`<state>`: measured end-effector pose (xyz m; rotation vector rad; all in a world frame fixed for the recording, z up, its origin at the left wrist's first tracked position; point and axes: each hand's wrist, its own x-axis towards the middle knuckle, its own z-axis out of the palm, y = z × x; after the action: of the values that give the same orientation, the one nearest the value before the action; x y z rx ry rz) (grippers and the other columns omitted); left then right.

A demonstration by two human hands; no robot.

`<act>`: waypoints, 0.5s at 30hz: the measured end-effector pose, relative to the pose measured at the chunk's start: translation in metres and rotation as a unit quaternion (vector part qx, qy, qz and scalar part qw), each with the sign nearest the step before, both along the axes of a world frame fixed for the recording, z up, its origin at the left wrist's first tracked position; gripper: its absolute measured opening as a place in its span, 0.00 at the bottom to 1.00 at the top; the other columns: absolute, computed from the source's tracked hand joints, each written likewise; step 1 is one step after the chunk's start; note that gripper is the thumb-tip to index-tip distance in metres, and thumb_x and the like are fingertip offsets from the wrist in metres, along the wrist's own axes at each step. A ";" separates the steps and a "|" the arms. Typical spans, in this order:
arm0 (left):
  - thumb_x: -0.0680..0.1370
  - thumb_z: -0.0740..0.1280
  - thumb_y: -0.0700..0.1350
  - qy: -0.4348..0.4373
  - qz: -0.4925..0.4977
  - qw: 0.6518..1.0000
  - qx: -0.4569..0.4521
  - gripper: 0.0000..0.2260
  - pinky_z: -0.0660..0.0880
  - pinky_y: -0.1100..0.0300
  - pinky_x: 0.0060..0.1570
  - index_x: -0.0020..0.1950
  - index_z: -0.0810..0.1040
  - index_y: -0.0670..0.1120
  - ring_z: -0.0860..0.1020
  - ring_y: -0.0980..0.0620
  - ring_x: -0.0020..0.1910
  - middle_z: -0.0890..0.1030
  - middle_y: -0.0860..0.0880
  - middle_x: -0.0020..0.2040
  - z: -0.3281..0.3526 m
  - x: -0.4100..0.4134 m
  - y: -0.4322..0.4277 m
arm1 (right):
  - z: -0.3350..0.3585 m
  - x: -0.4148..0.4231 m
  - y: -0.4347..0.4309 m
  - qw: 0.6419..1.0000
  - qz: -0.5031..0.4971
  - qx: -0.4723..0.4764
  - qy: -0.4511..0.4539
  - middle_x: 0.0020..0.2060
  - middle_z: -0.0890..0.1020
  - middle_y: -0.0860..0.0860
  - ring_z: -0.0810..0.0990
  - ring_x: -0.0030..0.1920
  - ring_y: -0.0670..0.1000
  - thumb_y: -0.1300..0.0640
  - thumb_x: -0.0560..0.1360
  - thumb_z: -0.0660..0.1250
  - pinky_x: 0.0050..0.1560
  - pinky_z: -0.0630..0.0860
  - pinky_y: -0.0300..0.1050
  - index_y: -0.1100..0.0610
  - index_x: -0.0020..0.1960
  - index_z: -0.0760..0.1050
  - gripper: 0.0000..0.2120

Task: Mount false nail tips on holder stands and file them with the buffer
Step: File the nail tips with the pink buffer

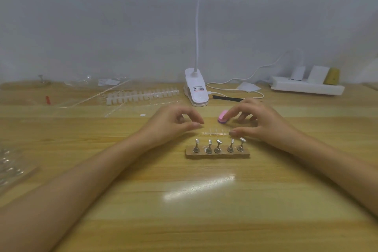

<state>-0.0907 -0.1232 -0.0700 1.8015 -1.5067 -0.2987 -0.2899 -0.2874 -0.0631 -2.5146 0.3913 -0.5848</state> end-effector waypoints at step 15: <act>0.70 0.77 0.42 0.031 0.001 0.999 -0.017 0.08 0.76 0.55 0.45 0.45 0.82 0.51 0.73 0.61 0.33 0.82 0.59 0.46 -0.002 -0.018 -0.009 | -0.010 0.007 0.007 0.997 0.046 0.046 -0.044 0.37 0.82 0.46 0.81 0.38 0.44 0.62 0.67 0.80 0.39 0.75 0.33 0.55 0.48 0.79 0.14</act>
<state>-0.1084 -0.1320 -0.0718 1.7517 -1.4577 -0.3233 -0.2826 -0.2808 -0.0734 -2.3950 0.2624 -0.6254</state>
